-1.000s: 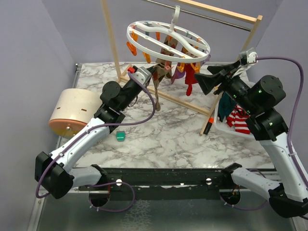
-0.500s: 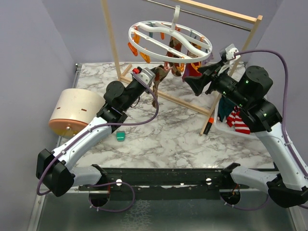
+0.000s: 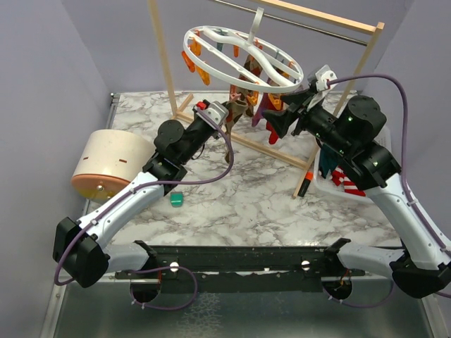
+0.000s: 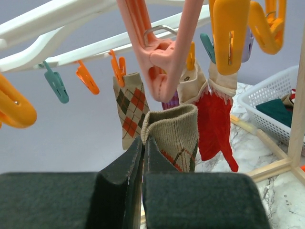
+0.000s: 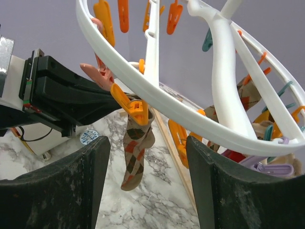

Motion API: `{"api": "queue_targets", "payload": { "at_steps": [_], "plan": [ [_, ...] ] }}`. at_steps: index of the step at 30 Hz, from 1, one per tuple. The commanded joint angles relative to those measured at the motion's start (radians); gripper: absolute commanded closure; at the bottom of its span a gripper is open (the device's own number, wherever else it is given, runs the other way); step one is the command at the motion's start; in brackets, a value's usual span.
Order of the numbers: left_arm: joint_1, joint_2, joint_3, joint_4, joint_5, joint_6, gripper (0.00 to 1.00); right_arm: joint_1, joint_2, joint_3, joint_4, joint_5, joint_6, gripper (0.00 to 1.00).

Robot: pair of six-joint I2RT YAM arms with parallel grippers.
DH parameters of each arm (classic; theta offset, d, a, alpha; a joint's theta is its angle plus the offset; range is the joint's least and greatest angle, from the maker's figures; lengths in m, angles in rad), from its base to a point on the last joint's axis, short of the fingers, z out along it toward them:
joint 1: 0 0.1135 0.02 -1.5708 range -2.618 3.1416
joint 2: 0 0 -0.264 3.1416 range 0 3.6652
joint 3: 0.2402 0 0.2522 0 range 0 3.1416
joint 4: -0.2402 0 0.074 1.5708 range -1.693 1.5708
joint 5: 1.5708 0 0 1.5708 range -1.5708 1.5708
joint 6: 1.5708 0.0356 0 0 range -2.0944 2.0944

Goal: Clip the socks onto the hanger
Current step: Rotate the hanger at the clothesline.

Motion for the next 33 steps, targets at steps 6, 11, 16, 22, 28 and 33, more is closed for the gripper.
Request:
{"api": "queue_targets", "payload": {
  "at_steps": [6,11,16,22,28,33],
  "plan": [
    [-0.006,0.039,0.102,0.008,-0.118,0.037,1.00,0.004,0.022,0.020,0.067,-0.082,0.043,0.30],
    [-0.006,0.058,0.155,0.009,-0.084,0.014,1.00,0.003,-0.002,0.031,0.017,-0.088,0.043,0.30],
    [-0.028,0.057,0.177,0.009,-0.023,-0.003,1.00,0.003,-0.027,0.043,-0.048,-0.123,0.024,0.31],
    [-0.063,0.039,0.176,0.009,0.024,-0.001,1.00,0.003,-0.052,0.021,-0.064,-0.148,0.026,0.31],
    [-0.072,0.033,0.175,0.009,-0.001,0.019,1.00,0.008,-0.033,0.002,-0.016,-0.123,0.100,0.31],
    [-0.073,0.032,0.177,0.009,-0.008,0.029,1.00,0.015,-0.025,-0.013,0.050,-0.093,0.142,0.31]
  ]
}}
